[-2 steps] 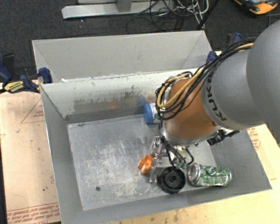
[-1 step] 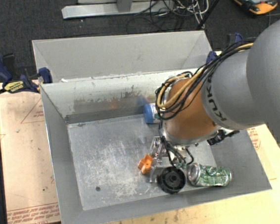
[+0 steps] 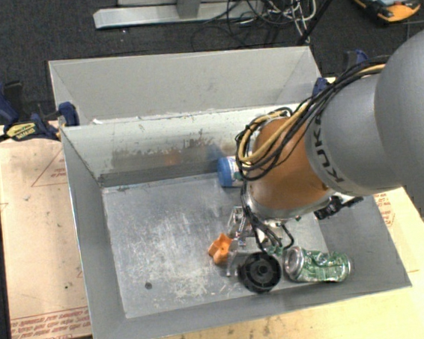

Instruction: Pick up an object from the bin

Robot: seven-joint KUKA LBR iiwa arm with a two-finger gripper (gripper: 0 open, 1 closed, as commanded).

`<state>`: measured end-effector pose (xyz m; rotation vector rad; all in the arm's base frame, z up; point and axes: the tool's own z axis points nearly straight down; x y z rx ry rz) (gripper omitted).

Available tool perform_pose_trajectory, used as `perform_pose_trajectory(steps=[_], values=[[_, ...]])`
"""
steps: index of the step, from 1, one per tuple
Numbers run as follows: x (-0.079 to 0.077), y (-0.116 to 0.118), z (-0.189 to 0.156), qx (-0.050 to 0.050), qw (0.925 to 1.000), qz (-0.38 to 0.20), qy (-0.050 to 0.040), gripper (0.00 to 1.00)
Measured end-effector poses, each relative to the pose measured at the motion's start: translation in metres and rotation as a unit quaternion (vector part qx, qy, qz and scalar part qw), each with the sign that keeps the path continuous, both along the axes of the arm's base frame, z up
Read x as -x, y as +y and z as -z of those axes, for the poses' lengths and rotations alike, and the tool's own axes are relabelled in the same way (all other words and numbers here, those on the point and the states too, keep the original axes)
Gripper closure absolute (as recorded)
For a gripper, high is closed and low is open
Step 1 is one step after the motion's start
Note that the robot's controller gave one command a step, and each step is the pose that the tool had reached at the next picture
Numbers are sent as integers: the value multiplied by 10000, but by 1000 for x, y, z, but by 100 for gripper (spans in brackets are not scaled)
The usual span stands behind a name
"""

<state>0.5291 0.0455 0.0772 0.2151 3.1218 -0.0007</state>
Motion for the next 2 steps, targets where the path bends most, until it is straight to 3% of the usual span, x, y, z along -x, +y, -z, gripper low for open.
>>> perform_pose_trajectory(steps=[2], values=[[3,1,-13,-9,10000,-2,71,100]])
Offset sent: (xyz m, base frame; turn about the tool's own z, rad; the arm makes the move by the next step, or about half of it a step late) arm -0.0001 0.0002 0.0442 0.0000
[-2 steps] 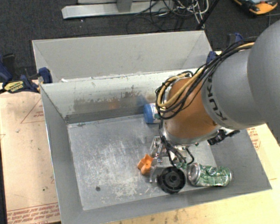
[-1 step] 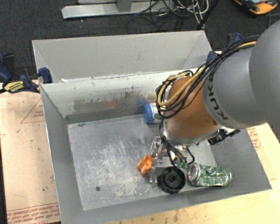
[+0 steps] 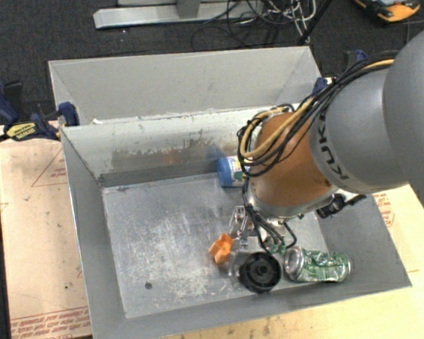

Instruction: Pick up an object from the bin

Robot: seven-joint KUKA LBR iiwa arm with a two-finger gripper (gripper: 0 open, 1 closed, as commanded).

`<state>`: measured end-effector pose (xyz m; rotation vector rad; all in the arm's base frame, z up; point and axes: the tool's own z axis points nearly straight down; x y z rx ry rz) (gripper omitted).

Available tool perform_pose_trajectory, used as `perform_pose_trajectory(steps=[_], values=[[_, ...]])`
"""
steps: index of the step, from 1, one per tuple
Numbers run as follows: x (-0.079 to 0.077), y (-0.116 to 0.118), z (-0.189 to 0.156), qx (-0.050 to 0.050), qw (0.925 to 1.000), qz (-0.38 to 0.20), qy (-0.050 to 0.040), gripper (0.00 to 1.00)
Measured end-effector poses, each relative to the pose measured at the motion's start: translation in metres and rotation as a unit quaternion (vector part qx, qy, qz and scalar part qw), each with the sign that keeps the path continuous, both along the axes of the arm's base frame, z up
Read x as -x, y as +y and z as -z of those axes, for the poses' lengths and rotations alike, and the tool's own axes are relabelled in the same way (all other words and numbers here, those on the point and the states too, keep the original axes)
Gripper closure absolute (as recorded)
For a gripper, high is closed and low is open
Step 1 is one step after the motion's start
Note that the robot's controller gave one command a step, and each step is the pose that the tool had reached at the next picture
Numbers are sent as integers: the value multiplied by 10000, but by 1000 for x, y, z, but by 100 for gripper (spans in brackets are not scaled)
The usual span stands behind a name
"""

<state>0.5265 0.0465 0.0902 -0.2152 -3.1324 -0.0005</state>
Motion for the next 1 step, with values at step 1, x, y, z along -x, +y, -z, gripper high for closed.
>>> perform_pose_trajectory(steps=[1], values=[[1,0,-16,1,10000,0,30,100]])
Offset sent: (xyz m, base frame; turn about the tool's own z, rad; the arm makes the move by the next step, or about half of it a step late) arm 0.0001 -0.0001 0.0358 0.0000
